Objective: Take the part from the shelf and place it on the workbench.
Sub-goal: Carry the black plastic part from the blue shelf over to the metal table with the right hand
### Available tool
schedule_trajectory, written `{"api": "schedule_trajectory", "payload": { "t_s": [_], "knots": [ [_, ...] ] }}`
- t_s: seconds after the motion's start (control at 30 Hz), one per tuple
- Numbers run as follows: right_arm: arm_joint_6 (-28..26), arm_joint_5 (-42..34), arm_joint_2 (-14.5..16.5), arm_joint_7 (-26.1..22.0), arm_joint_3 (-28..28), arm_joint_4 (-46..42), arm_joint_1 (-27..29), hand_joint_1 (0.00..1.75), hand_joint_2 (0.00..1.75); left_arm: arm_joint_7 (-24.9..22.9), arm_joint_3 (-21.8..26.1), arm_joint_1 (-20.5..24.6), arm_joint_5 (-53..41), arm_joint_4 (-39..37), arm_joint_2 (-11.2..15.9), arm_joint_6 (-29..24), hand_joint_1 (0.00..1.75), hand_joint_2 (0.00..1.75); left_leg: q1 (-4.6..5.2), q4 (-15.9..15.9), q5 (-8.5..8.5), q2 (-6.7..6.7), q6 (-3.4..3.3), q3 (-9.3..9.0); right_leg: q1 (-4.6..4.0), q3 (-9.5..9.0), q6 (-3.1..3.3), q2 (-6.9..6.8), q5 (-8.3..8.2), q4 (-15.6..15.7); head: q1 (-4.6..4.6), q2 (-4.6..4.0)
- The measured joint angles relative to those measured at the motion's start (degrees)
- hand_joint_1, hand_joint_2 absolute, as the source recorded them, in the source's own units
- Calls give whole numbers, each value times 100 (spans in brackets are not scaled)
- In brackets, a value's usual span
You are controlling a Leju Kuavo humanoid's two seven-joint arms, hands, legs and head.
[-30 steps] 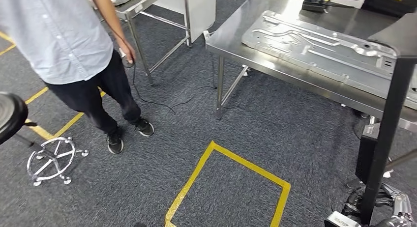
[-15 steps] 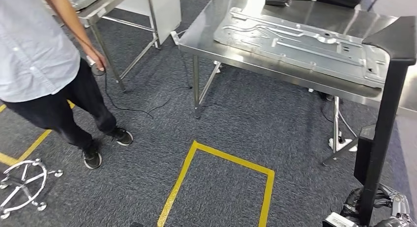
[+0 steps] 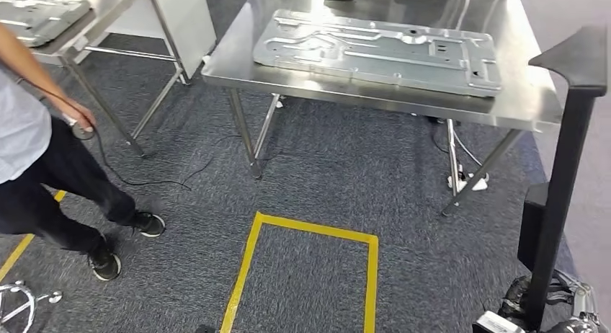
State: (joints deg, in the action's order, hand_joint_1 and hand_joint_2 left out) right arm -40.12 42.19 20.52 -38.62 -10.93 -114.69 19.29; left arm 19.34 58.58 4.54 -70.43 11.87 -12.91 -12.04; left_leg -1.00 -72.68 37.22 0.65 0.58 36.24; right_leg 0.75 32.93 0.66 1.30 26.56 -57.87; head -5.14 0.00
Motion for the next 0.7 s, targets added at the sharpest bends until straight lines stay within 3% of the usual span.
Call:
{"api": "schedule_trajectory", "payload": {
  "t_s": [0.03, 0.07, 0.1, 0.17, 0.23, 0.3, 0.37, 0.43, 0.47, 0.5, 0.53, 0.57, 0.6, 0.63, 0.7],
  "knots": [
    [0, 4, 1, 0, 0, 1, 2, 175, 175, 5, 0, -11, 1, 0, 1, 1, 0, 175, 0, -142, -22, -12, 0, 89, -5, 0, 3, 82, 3, -11, 1, 0],
    [1, 7, 1, 1, 0, 2, 3, 175, 175, 9, 0, -18, 1, 0, 1, 3, 0, 175, -1, -54, -162, -19, -7, 74, -6, -2, 3, 165, 7, -26, 1, 0],
    [1, 9, 1, 1, 0, 3, 4, 175, 175, 14, 0, -20, 2, 0, 1, 5, 0, 175, -3, 237, -382, -46, -19, -34, -4, -3, -4, 249, 14, -45, 1, 0],
    [1, 14, 2, 0, 1, 3, 3, 175, 175, 26, 2, -19, 4, 0, 4, 10, 0, 175, -14, 977, -738, -268, -61, -319, -2, 17, -35, 400, 37, -96, -1, 0],
    [1, 27, 3, 0, 5, 4, 6, 175, 175, 35, 4, -13, 5, 0, 8, 19, 0, 175, -8, 1330, -824, -436, -107, -451, 3, 60, -100, 523, 43, -128, -1, 0],
    [1, 47, 3, 0, 9, 4, 21, 175, 175, 45, 4, -1, 5, 0, 12, 26, 0, 175, 6, 1363, -835, -361, -167, -473, 14, 91, -178, 625, 20, -114, 2, 0],
    [-1, 60, 3, -1, 8, 4, 34, 175, 175, 52, 4, 5, 4, 0, 14, 30, 0, 175, -9, 1427, -882, -231, -257, -506, 13, 158, -239, 440, 100, -235, -7, 0],
    [-1, 65, 3, -2, 10, 5, 25, 175, 175, 56, 4, 1, 2, 0, 13, 36, 0, 175, -17, 1472, -908, -82, -318, -521, 8, 419, -292, 79, 411, -778, -19, 0],
    [0, 65, 3, -2, 12, 9, 18, 175, 175, 55, 4, -7, 1, 0, 14, 37, 0, 175, -12, 1473, -905, -11, -330, -520, 13, 609, -317, -26, 593, -1159, -23, 0],
    [1, 65, 3, 0, 14, 16, 18, 175, 175, 54, 4, -16, 1, 0, 15, 39, 0, 175, -8, 1470, -898, 64, -331, -518, 21, 778, -338, -69, 717, -1493, -22, 0],
    [1, 64, 3, 6, 15, 27, 23, 175, 175, 53, 4, -21, 2, 0, 17, 40, 0, 175, -7, 1468, -889, 136, -327, -520, 31, 867, -351, -88, 737, -1664, -23, 0],
    [1, 62, 3, 13, 16, 38, 26, 175, 175, 52, 4, -23, 2, 0, 18, 42, 0, 175, -7, 1465, -878, 191, -317, -527, 41, 848, -357, -101, 651, -1625, -23, 0],
    [1, 68, 3, 19, 19, 46, 29, 175, 175, 52, 4, -19, 2, 0, 18, 43, 0, 175, -7, 1462, -865, 234, -300, -540, 48, 707, -354, -120, 477, -1361, -23, 0],
    [1, 85, 3, 23, 26, 54, 29, 175, 175, 52, 4, -12, 1, 0, 17, 44, 0, 175, -7, 1460, -849, 267, -278, -559, 52, 481, -341, -153, 274, -944, -24, 0],
    [2, 123, 3, 22, 59, 78, 30, 175, 175, 54, 4, 1, 0, 0, 17, 71, 0, 175, 14, 1453, -815, 305, -217, -587, 22, 110, -283, -214, 48, -262, -21, 0]
  ]
}}
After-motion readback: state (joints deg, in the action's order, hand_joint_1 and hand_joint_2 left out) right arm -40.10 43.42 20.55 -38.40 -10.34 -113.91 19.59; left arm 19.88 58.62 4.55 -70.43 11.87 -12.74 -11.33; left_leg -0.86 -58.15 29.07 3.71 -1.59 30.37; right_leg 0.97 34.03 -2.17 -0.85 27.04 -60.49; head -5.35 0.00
